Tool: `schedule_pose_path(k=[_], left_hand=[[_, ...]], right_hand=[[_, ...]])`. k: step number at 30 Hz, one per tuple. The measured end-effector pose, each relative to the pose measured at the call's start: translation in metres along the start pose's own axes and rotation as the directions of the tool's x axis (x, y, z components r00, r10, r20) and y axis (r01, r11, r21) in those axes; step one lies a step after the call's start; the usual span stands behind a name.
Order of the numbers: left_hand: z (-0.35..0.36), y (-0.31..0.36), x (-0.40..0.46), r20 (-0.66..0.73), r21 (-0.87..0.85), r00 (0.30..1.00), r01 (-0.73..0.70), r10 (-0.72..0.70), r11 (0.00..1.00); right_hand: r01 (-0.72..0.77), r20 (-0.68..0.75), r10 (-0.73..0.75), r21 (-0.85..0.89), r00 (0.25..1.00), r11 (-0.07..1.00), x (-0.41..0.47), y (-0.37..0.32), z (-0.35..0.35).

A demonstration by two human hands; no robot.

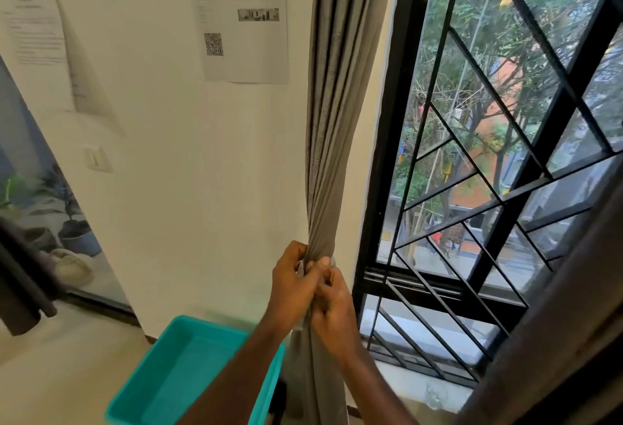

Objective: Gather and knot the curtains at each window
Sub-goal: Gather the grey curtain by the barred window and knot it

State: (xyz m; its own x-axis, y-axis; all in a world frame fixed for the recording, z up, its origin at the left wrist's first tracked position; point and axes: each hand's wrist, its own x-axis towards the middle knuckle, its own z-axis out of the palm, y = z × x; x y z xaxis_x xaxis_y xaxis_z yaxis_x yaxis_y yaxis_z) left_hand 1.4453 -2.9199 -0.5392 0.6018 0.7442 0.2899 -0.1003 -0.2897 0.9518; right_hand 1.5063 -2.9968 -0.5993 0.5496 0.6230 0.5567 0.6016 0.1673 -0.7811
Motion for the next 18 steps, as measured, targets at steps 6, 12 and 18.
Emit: schedule_pose_path(k=[6, 12, 18], left_hand=[[-0.014, -0.008, 0.009, 0.146, -0.113, 0.989, 0.036, -0.02, 0.993], [-0.039, -0.006, 0.022, 0.254, -0.135, 0.957, 0.181, -0.143, 0.974], [-0.038, -0.009, 0.027, 0.298, -0.117, 0.943, 0.191, -0.149, 0.975]], right_hand=[[0.017, -0.223, 0.015, 0.138, 0.975, 0.99, 0.008, -0.005, -0.026], [-0.292, -0.107, 0.303, 0.107, 0.947, 0.95, 0.018, 0.028, -0.072], [-0.379, 0.254, 0.397, -0.118, 0.882, 0.918, 0.03, 0.022, -0.074]])
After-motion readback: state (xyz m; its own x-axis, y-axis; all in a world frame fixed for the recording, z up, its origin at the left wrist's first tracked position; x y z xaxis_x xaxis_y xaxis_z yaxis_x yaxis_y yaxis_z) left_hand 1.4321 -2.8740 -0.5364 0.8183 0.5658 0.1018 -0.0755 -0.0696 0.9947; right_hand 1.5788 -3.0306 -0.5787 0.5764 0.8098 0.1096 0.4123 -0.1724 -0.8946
